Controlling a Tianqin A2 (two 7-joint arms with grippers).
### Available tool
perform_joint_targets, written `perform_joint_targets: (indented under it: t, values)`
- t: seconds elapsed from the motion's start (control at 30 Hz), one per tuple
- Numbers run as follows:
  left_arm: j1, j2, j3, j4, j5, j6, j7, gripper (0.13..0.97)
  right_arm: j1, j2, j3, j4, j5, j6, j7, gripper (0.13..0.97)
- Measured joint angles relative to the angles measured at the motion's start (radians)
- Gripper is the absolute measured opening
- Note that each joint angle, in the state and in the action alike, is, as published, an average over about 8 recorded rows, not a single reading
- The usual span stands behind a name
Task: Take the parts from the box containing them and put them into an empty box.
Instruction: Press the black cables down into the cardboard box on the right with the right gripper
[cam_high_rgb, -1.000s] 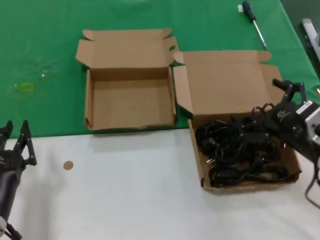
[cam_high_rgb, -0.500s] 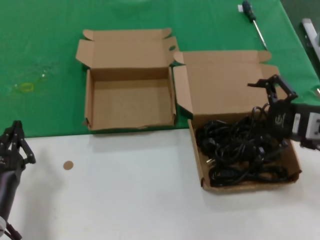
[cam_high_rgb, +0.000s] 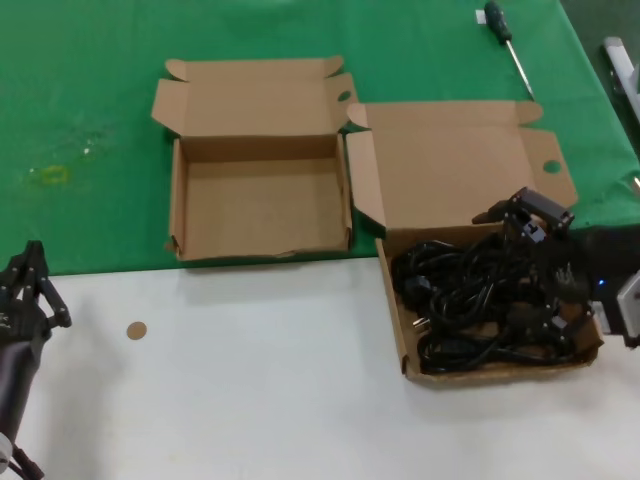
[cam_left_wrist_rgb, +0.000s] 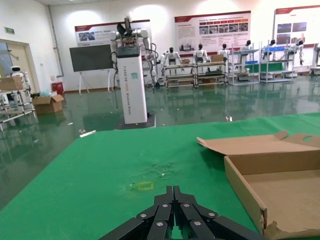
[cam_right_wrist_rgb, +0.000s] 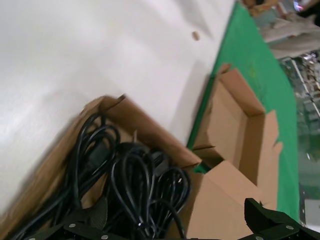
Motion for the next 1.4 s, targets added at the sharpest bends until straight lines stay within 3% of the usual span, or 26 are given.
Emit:
perform_joint_targets:
  t: [0.4, 0.77, 1.07, 1.4]
  values:
    - [0.0, 0.0, 0.0, 0.0, 0.0, 0.0, 0.0, 0.152, 0.077, -0.093, -0.018, -0.149, -0.08, -0.023, -0.181, 0.959]
    - [0.0, 0.0, 0.0, 0.0, 0.0, 0.0, 0.0, 0.152, 0.099, -0.125, -0.012, -0.2, -0.106, -0.022, -0.203, 0.914]
    - [0.0, 0.0, 0.0, 0.0, 0.0, 0.0, 0.0, 0.152, 0.081, -0.125, -0.003, -0.194, -0.108, -0.024, -0.187, 0.792]
    - [0.0, 0.0, 0.0, 0.0, 0.0, 0.0, 0.0, 0.152, 0.063, -0.124, 0.002, -0.19, -0.115, -0.019, -0.172, 0.571]
